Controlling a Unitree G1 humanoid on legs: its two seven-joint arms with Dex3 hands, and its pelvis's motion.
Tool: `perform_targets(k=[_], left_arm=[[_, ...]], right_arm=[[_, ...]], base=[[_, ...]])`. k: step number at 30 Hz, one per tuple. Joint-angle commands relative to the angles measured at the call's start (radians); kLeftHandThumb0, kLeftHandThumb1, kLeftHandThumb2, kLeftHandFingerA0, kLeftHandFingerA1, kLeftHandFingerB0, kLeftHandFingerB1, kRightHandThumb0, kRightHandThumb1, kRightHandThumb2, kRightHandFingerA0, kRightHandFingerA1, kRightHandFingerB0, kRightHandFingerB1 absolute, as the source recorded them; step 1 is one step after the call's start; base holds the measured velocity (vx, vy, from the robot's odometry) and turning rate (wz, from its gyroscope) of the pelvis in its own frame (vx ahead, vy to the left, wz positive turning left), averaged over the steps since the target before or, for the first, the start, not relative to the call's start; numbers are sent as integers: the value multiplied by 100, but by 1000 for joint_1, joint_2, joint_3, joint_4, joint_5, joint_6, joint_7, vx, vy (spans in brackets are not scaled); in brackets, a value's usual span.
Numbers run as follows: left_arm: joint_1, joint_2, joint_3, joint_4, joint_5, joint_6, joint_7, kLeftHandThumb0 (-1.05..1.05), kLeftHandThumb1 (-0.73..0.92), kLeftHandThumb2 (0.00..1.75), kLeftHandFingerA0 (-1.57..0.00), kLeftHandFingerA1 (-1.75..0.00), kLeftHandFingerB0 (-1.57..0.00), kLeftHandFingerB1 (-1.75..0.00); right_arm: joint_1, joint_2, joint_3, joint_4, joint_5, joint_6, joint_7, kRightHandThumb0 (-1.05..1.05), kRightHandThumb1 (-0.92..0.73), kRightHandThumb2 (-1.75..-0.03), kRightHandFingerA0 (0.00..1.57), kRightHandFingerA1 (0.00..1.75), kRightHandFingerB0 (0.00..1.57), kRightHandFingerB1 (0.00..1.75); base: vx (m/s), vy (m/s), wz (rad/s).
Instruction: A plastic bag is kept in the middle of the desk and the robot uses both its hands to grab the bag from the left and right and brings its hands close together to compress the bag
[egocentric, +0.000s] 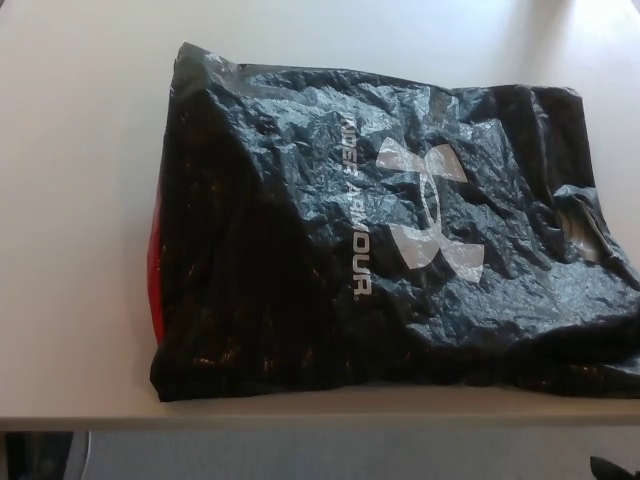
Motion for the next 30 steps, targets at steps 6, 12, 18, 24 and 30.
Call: perform_targets(k=[6, 12, 18, 24, 30], left_arm=[[118, -31, 124, -264, -197, -410, -89, -34, 57, 114, -2, -48, 0, -47], [137, -38, 132, -272, -192, -456, -101, -33, 58, 115, -1, -48, 0, -47], [130, -48, 178, -343, -180, -450, -56, -77, 78, 103, -17, -44, -12, -39], [16, 61, 340, -483, -290, -343, -23, -76, 92, 70, -24, -37, -17, -28], [-143, 188, 478, -644, -387, -236, 25, -77, 79, 104, -16, -45, -12, -40]], right_arm=[[89, -4, -56, -222, 198, -469, 81, -76, -77, -109, 0, 38, 11, 35], [108, -2, -60, -229, 207, -504, 84, -68, -75, -110, 3, 37, 3, 33], [116, 17, -79, -273, 226, -528, 64, -68, -77, -115, 1, 32, 0, 27], [-15, 11, -196, -378, 229, -480, -9, -90, -86, -118, 1, 20, 0, 10], [-235, -31, -326, -491, 210, -341, -76, -85, -87, -118, 1, 15, 0, 11]], base=[[0, 0, 0], [0, 0, 0], [0, 0, 0], [0, 0, 0], [0, 0, 0]])
